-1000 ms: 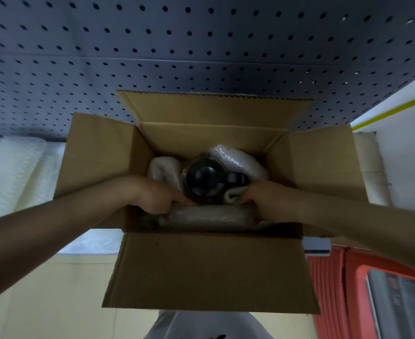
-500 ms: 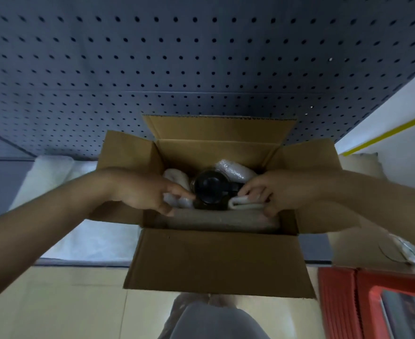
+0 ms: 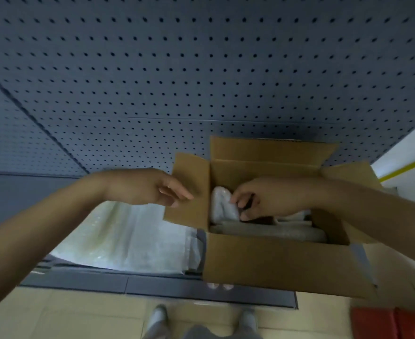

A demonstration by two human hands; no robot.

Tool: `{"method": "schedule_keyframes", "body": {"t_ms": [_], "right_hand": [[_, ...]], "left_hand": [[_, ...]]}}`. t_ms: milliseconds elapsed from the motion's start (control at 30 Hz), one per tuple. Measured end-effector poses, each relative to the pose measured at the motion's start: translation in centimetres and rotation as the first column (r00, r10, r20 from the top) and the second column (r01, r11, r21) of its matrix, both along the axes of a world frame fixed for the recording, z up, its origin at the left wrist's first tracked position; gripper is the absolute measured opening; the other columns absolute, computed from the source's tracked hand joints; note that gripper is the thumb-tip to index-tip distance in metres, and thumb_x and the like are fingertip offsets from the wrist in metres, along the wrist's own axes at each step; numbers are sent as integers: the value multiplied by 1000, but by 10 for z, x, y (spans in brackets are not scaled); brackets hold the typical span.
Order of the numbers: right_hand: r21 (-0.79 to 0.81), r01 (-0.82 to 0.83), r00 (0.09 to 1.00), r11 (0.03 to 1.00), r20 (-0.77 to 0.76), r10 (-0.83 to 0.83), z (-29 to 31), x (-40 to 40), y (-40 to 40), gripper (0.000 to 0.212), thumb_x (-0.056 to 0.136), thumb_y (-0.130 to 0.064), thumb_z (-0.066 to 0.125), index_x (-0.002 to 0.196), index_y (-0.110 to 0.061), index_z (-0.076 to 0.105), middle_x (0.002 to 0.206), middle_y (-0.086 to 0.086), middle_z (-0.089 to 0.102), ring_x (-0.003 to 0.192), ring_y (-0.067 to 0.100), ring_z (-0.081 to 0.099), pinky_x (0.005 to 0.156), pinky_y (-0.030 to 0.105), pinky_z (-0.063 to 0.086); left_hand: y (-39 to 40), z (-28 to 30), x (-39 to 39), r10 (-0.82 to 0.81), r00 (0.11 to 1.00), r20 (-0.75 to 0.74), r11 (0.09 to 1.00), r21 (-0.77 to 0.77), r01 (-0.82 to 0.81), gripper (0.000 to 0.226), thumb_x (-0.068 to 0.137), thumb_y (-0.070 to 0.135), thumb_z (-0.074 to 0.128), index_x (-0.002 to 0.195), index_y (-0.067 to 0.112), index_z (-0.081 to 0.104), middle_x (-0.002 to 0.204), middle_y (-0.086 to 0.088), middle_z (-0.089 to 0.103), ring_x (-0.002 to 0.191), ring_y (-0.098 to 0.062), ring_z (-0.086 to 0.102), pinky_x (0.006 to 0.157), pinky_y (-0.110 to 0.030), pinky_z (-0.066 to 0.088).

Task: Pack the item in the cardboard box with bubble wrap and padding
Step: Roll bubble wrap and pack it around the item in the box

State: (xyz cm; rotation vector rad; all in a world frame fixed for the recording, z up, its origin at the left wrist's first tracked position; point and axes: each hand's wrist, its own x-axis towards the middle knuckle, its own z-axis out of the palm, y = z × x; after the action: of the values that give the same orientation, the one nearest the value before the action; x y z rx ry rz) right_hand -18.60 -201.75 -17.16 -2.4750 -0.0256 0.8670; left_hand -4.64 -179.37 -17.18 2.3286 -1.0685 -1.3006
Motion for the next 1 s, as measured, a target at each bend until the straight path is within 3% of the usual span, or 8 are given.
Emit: {"method": "schedule_keyframes", "body": {"t_ms": [100, 233, 400, 500, 767, 1000], "right_hand": [[19, 29, 997, 999, 75, -31, 9, 30, 49, 38, 93, -23, 57, 131, -26, 52, 117, -11, 62, 91, -4, 57, 71, 10, 45], [20, 71, 991, 997, 109, -72, 11, 72, 125, 40, 92, -28, 59, 132, -26, 51, 122, -9, 57, 109, 8, 56, 95, 22, 47], [11, 83, 994, 997, 76, -83, 0, 119, 207, 36, 92, -33, 59, 128, -30, 52, 113, -16, 57, 102, 7, 55, 94, 22, 45], [-3, 70, 997, 998, 22, -70, -12, 138, 241, 38, 91, -36, 59, 128, -30, 52, 117, -11, 59, 102, 11, 58, 92, 26, 47], [-79, 70, 989, 994, -123, -79, -70, 168, 270, 45, 92, -33, 58, 134, -20, 48, 129, 3, 53, 114, 18, 52, 99, 28, 45], [-54, 347, 900, 936, -261, -349, -142, 177, 268, 46, 92, -24, 58, 132, -3, 49, 121, 11, 55, 95, 18, 52, 88, 32, 48]], "left_hand": [[43, 6, 25, -29, 995, 91, 999, -15, 30, 32, 94, 24, 59, 120, 41, 61, 118, 27, 60, 106, 7, 59, 93, -9, 44], [118, 5, 73, -83, 981, 176, 996, 37, 78, 34, 94, 29, 58, 126, 41, 57, 127, 18, 59, 112, -1, 58, 103, -26, 44], [203, -7, 112, -100, 963, 250, 989, 134, 68, 39, 94, 32, 56, 133, 33, 51, 130, 10, 57, 112, -9, 57, 98, -25, 43], [236, -19, 127, -130, 954, 272, 979, 185, 80, 41, 95, 30, 55, 135, 29, 49, 131, 4, 59, 114, -14, 57, 97, -25, 42], [263, -71, 143, -185, 914, 362, 930, 366, 43, 45, 99, 27, 45, 144, 22, 39, 145, -4, 45, 128, -23, 48, 96, -30, 40], [256, -112, 148, -190, 930, 316, 913, 406, 49, 47, 100, 28, 42, 146, 19, 35, 151, -7, 37, 133, -26, 43, 103, -34, 39]]}}
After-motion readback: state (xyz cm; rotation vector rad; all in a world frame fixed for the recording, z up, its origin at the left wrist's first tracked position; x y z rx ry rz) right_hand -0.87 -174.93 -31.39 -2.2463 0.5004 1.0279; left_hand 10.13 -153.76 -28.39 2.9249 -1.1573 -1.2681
